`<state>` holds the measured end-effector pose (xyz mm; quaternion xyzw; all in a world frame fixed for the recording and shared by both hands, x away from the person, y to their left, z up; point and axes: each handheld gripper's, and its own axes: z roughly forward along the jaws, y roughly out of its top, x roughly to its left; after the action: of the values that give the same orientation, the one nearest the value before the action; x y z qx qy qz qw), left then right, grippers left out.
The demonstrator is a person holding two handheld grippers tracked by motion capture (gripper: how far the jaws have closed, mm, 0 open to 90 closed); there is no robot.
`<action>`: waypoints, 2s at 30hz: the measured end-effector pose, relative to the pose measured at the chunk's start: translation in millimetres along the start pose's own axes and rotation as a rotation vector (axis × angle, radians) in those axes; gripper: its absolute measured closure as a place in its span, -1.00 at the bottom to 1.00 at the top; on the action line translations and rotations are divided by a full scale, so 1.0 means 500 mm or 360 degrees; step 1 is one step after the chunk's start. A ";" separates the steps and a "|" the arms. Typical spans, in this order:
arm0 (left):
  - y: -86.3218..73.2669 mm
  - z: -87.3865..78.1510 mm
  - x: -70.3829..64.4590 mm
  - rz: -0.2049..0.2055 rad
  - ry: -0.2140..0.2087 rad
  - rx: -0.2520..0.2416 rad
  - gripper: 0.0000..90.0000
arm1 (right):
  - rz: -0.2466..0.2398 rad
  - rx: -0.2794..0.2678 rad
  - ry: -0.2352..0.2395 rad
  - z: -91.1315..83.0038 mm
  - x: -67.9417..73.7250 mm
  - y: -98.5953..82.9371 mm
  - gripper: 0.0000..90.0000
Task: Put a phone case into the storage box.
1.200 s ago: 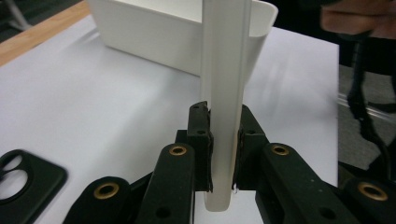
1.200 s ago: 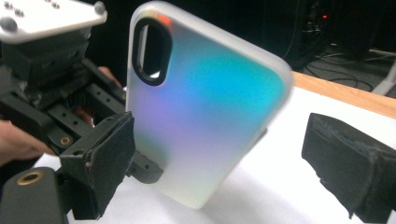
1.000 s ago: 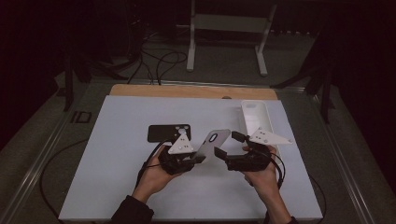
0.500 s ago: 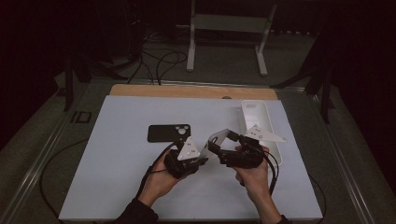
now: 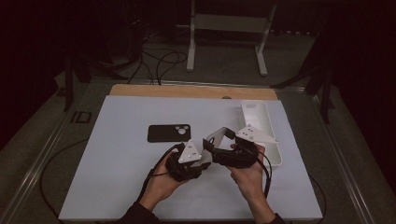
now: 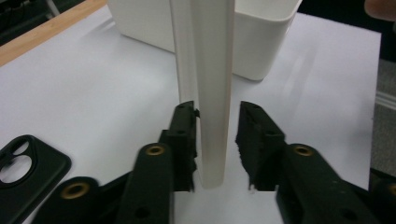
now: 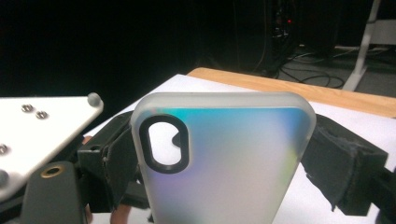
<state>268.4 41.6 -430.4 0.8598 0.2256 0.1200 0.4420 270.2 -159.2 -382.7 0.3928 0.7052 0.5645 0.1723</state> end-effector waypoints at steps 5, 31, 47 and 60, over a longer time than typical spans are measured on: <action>-0.006 -0.019 0.014 -0.0050 0.0078 -0.0033 0.00 | 0.0004 -0.0004 -0.0010 -0.002 -0.005 0.003 -0.63; -0.107 -0.140 0.101 -0.0375 0.0518 -0.0231 -1.00 | 0.0008 0.0007 -0.0062 0.002 -0.046 0.021 -0.63; -0.187 -0.182 0.117 -0.0397 0.0663 -0.0258 -1.00 | -0.0046 0.0015 -0.0110 0.003 -0.062 0.035 -0.63; -0.273 -0.225 0.113 -0.0426 0.0796 -0.0268 -1.00 | -0.0046 0.0014 -0.0199 0.002 -0.102 0.068 -0.63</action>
<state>233.3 217.9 -475.9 0.7264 0.4283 0.2872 0.4544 315.3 -195.0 -361.5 0.4178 0.7012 0.5332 0.2224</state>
